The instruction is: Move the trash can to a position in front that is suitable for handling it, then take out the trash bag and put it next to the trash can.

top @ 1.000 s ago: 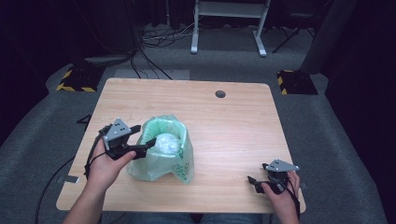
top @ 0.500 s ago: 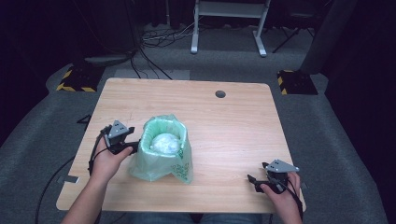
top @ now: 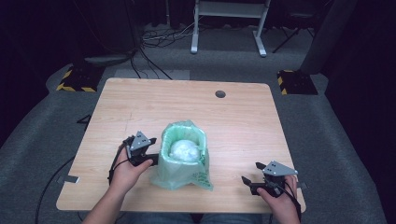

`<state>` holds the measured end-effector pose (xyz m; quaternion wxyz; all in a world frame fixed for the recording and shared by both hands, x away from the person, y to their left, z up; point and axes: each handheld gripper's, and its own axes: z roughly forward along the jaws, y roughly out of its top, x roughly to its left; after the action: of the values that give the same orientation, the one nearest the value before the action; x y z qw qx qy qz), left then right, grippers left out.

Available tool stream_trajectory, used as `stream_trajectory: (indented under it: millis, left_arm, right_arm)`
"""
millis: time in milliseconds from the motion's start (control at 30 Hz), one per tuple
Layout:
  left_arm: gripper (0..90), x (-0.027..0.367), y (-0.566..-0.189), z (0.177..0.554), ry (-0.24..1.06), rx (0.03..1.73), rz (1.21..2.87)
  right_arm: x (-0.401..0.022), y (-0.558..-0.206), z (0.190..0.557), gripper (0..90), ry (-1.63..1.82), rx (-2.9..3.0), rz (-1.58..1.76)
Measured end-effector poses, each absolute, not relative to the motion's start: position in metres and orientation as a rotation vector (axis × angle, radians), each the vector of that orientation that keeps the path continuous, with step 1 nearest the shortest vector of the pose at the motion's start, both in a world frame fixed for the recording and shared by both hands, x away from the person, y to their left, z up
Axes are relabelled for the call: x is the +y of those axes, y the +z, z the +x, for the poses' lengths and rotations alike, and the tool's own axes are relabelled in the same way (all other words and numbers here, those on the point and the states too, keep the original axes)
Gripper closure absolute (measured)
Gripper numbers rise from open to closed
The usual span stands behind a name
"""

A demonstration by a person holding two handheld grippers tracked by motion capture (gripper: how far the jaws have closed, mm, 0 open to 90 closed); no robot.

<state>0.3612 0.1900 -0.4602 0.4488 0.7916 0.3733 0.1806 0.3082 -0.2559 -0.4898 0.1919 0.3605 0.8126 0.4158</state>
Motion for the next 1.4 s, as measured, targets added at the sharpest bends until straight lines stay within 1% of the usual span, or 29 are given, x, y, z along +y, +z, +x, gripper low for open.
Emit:
stream_trajectory:
  millis: [167, 333, 400, 500, 767, 967, 1033, 1233, 1400]
  left_arm:
    - [34.6, 0.167, -0.465, 0.354, 0.400, 0.889, 1.980]
    - [33.3, 0.160, -0.468, 0.351, 0.383, 0.881, 1.982]
    - [29.9, 0.163, -0.466, 0.349, 0.402, 0.880, 1.981]
    - [28.9, 0.171, -0.461, 0.339, 0.466, 0.888, 2.019]
    - [24.8, 0.195, -0.460, 0.308, 0.471, 0.880, 2.051]
    - [21.8, 0.195, -0.469, 0.288, 0.419, 0.833, 2.094]
    - [21.0, 0.191, -0.473, 0.285, 0.382, 0.814, 2.100]
    - [19.8, 0.174, -0.484, 0.276, 0.332, 0.745, 2.142]
    - [19.1, 0.167, -0.493, 0.270, 0.315, 0.726, 2.168]
  right_arm:
    - [-0.258, -0.487, 0.301, 19.5, 1.171, 2.281, 1.005]
    - [-0.258, -0.484, 0.291, 19.5, 1.189, 2.295, 0.986]
    - [-0.256, -0.482, 0.288, 19.5, 1.191, 2.302, 0.974]
    - [-0.252, -0.480, 0.284, 19.4, 1.193, 2.317, 0.952]
    - [-0.235, -0.475, 0.279, 17.4, 1.204, 2.361, 0.888]
    - [-0.220, -0.476, 0.281, 15.9, 1.231, 2.390, 0.858]
    - [-0.216, -0.477, 0.283, 15.9, 1.232, 2.396, 0.852]
    - [-0.200, -0.479, 0.283, 16.1, 1.264, 2.428, 0.810]
    - [-0.191, -0.478, 0.276, 16.6, 1.280, 2.441, 0.774]
